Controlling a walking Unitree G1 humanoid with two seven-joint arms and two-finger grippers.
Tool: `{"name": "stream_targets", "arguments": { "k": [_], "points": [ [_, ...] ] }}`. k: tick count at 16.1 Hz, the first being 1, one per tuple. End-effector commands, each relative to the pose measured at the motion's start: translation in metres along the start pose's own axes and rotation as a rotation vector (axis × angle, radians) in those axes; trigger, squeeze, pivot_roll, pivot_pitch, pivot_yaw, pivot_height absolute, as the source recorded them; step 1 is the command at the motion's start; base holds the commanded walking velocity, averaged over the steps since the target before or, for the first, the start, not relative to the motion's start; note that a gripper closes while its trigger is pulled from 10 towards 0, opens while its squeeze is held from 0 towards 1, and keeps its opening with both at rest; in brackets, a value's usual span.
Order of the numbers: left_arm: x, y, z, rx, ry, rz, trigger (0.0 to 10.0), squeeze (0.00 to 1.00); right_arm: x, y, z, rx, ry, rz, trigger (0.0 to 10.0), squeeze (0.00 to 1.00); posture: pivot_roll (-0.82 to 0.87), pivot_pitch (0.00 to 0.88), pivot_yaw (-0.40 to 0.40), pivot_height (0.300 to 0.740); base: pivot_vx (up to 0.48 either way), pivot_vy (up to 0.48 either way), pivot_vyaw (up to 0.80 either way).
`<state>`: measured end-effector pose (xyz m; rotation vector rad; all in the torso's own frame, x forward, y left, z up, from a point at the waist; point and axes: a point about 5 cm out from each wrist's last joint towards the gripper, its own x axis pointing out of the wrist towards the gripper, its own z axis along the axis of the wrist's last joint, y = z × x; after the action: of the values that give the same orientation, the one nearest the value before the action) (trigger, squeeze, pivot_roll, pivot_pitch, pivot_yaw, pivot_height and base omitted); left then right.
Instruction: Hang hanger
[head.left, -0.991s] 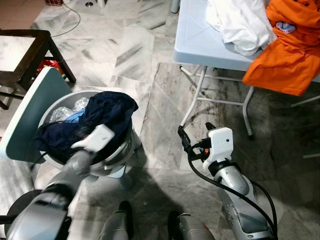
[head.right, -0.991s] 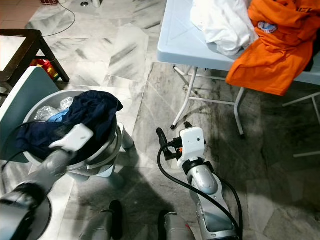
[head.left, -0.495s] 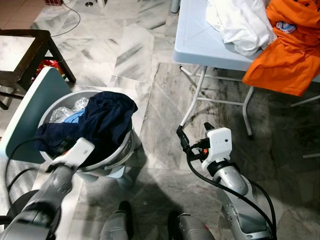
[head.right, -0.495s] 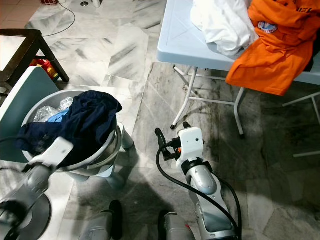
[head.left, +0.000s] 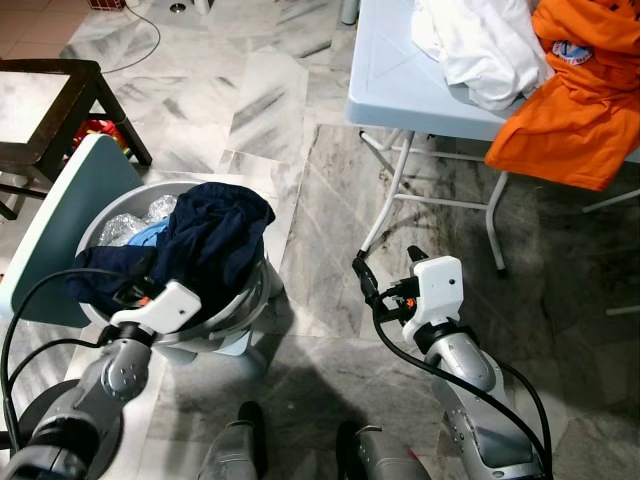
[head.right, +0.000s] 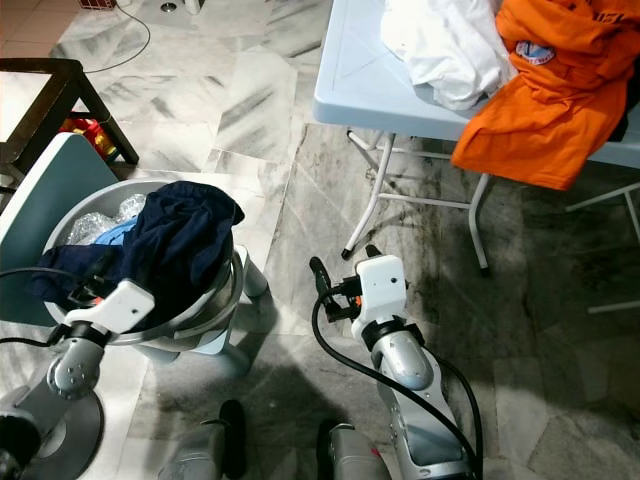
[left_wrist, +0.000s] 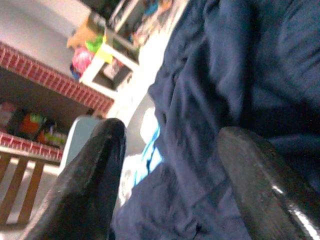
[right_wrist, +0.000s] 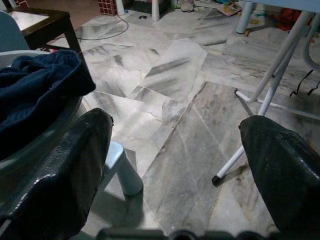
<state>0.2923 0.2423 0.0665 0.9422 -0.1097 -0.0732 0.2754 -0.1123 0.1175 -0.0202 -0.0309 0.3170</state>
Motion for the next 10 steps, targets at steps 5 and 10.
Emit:
{"name": "stream_targets", "arguments": {
  "k": [5, 10],
  "points": [
    [-0.012, -0.034, -0.002, 0.058, -0.019, -0.266, 10.0, 0.88, -0.004, 0.001, -0.006, 0.007, 0.028, 0.000, 10.0, 0.00, -0.08, 0.299, -0.029, 0.740, 0.000, 0.000, 0.00],
    [0.001, -0.026, -0.004, 0.182, -0.002, -0.348, 10.0, 0.00, -0.012, -0.004, -0.007, -0.002, 0.042, -0.011, 10.0, 0.00, -0.11, 0.316, -0.032, 0.740, 0.000, 0.000, 0.00]
  ]
}}
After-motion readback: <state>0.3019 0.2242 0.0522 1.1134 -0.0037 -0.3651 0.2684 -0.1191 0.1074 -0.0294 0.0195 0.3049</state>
